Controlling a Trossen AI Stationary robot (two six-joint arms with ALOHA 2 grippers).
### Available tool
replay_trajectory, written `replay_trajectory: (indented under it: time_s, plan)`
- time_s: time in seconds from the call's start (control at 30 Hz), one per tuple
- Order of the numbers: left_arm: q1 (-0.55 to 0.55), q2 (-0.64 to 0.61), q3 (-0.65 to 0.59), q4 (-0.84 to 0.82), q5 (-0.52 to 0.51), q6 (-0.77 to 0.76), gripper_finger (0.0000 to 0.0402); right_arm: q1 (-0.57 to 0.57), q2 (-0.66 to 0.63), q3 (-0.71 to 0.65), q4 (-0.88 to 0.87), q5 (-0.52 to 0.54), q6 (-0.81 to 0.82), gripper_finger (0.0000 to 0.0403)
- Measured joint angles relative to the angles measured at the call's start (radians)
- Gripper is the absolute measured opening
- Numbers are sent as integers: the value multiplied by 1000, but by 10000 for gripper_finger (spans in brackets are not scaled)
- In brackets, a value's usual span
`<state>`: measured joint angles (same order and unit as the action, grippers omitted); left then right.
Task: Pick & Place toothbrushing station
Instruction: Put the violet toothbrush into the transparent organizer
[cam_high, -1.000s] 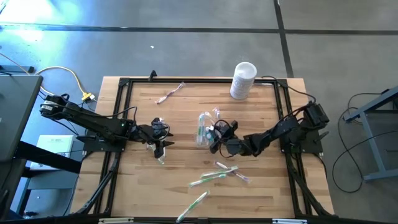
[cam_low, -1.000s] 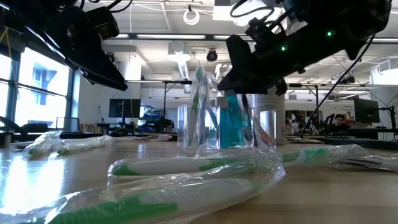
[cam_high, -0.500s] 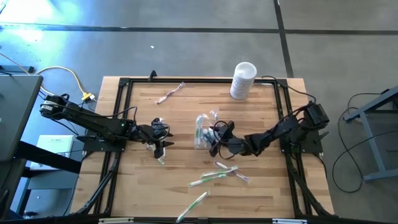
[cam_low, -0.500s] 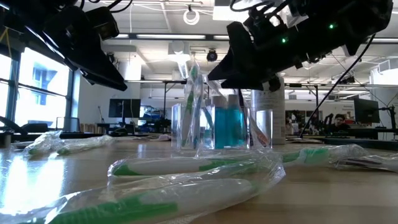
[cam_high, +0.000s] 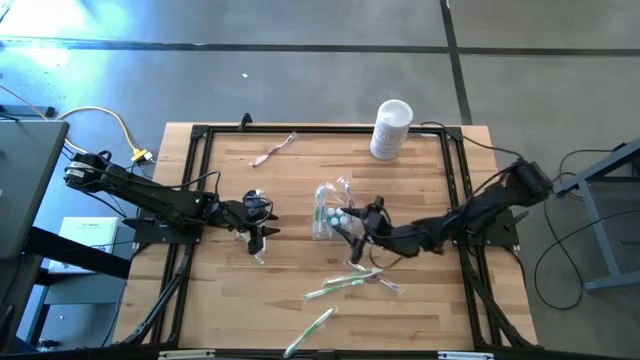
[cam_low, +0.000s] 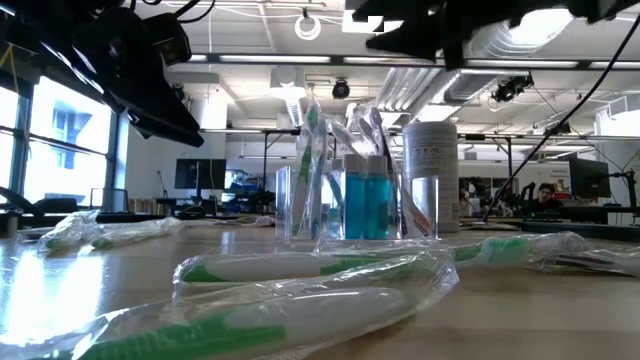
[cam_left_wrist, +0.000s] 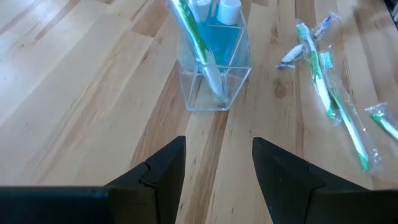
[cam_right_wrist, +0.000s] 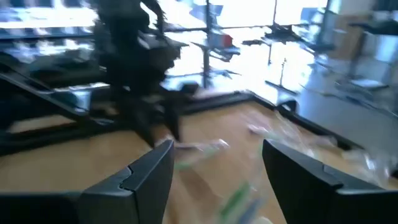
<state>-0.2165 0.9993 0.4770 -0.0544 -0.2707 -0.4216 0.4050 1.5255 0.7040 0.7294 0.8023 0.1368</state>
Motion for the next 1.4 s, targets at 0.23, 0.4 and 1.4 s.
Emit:
replay_trajectory:
  time_s: [0.23,0.4,1.4]
  plan:
    - [0,1,0,-6,32,-21,180,112,-189,1,-243,-207,29,238]
    - [0,34,0,11,33,-22,180,155,-260,1,-537,-403,256,238]
    - [0,275,0,186,52,24,180,327,71,4,-1043,-663,833,238]
